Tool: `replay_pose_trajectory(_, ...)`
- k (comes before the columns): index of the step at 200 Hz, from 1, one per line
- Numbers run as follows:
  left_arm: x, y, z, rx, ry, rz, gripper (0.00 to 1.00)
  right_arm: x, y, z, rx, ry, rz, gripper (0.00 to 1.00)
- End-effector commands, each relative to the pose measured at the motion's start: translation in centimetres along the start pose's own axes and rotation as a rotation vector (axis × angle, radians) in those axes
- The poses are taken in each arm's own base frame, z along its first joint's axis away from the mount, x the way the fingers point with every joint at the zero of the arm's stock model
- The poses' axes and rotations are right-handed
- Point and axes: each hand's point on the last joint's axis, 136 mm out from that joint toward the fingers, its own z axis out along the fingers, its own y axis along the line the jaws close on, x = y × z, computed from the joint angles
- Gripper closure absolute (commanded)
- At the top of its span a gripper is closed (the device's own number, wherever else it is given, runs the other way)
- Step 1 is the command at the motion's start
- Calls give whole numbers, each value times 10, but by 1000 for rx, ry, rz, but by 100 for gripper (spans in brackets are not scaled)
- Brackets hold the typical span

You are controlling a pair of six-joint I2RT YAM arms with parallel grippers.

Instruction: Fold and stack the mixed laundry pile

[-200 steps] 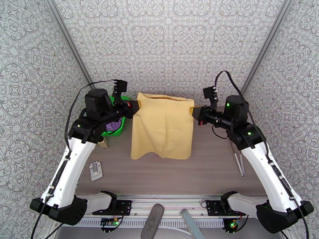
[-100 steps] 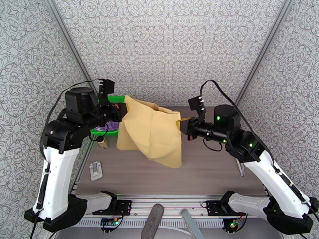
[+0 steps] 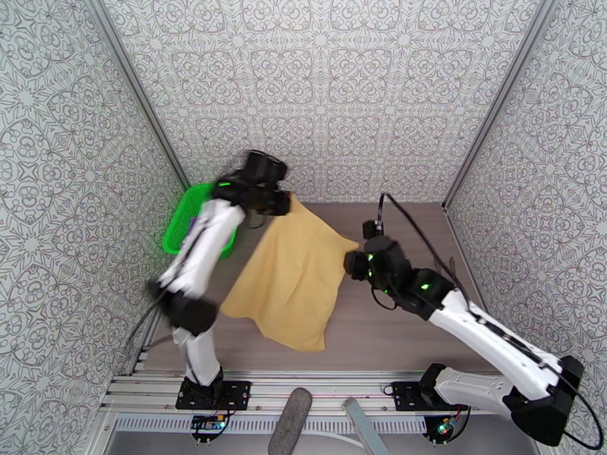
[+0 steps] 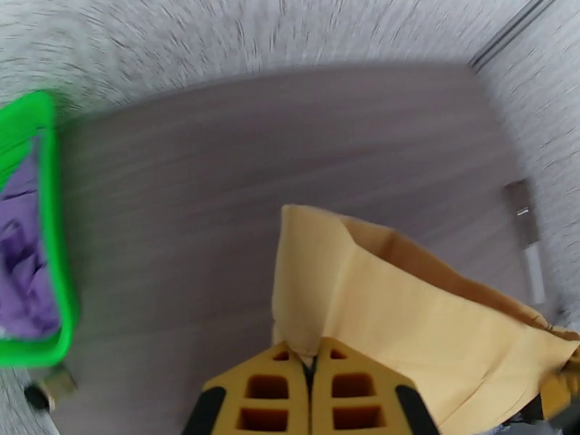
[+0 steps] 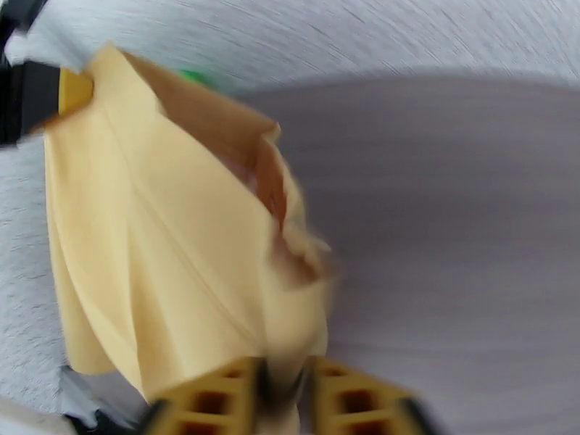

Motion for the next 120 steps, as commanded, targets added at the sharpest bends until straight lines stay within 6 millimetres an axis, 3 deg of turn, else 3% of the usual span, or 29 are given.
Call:
replay_pose_trajectory(1, -7, 3, 69, -107, 28, 158, 100, 0, -49, 17, 163, -44, 73, 21)
replay_pose_trajectory(17, -16, 1, 94, -130, -5, 189, 100, 0, -66, 23, 204, -35, 33, 13)
replay_pose_trajectory(43, -32, 0, 98, -119, -84, 190, 100, -16, -70, 35, 174, -31, -99, 10)
replay_pose_trajectory(62, -35, 1, 94, -103, -121, 187, 100, -29, -58, 51, 51, -4, -172, 11)
replay_pose_trajectory(92, -25, 9, 97, -100, -77, 183, 100, -35, -39, 96, -124, 142, -201, 14)
replay_pose_trajectory(103, -21, 8, 98, -85, -55, 179, 75, -33, -31, 112, -162, 202, -189, 15)
replay_pose_trajectory(120, -17, 7, 91, -80, -42, 176, 24, -35, -15, 130, -225, 257, -139, 14)
